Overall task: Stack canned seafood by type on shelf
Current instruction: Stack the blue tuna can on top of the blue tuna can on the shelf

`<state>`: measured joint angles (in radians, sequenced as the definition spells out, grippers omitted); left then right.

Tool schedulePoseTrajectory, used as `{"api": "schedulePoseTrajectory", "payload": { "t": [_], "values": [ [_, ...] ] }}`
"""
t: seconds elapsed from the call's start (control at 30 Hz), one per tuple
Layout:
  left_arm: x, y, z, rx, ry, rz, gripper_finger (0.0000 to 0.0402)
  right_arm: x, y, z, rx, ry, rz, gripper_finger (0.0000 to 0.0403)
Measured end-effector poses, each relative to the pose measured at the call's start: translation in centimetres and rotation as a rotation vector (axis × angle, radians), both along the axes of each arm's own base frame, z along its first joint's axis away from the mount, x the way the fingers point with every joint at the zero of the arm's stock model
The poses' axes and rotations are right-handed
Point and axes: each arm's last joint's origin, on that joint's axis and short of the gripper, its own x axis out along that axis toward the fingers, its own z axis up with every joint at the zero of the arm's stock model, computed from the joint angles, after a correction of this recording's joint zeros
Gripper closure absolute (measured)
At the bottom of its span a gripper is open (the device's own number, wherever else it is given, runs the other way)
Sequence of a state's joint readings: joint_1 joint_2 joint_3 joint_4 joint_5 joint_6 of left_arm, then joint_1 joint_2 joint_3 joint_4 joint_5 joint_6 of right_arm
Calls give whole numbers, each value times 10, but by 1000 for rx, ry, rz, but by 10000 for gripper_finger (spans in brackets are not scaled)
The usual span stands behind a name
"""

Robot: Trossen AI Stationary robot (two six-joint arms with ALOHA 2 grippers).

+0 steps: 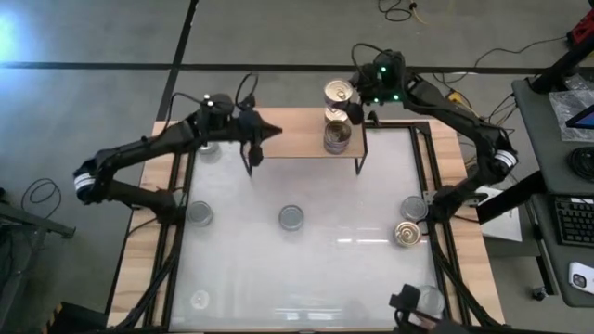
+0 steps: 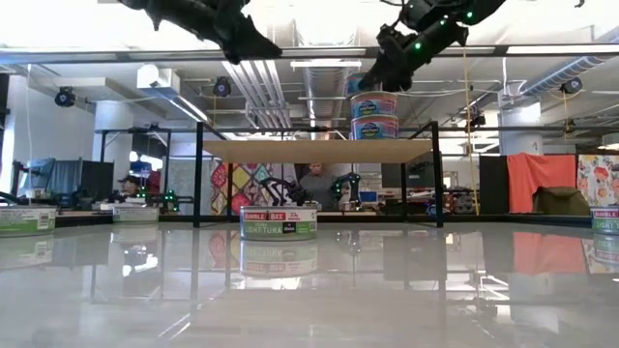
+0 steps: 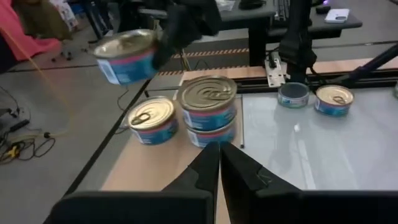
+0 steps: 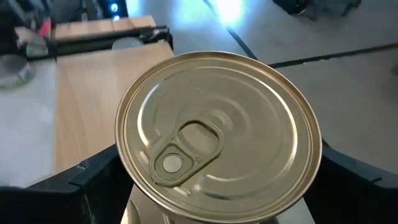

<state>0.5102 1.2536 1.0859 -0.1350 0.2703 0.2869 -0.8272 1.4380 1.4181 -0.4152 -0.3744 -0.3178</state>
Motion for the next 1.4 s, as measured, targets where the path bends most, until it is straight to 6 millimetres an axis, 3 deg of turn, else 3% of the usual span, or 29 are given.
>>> {"api": "schedulePoseTrajectory", "payload": {
  "t": [0.27,0.57,0.9,1.1,1.4],
  "values": [
    [14,29,-14,52,-34,-12,401,-4,-15,-10,-51,51,13,37],
    [24,51,-29,53,-59,7,401,-1,-37,-41,12,112,9,37],
    [29,65,-36,66,-91,4,401,-4,-39,-40,18,74,85,37],
    [47,79,-29,58,-102,-27,401,-5,-38,-42,31,88,99,36],
    [97,117,-29,39,-107,-26,401,-7,-34,-46,68,116,130,35]
  ]
}}
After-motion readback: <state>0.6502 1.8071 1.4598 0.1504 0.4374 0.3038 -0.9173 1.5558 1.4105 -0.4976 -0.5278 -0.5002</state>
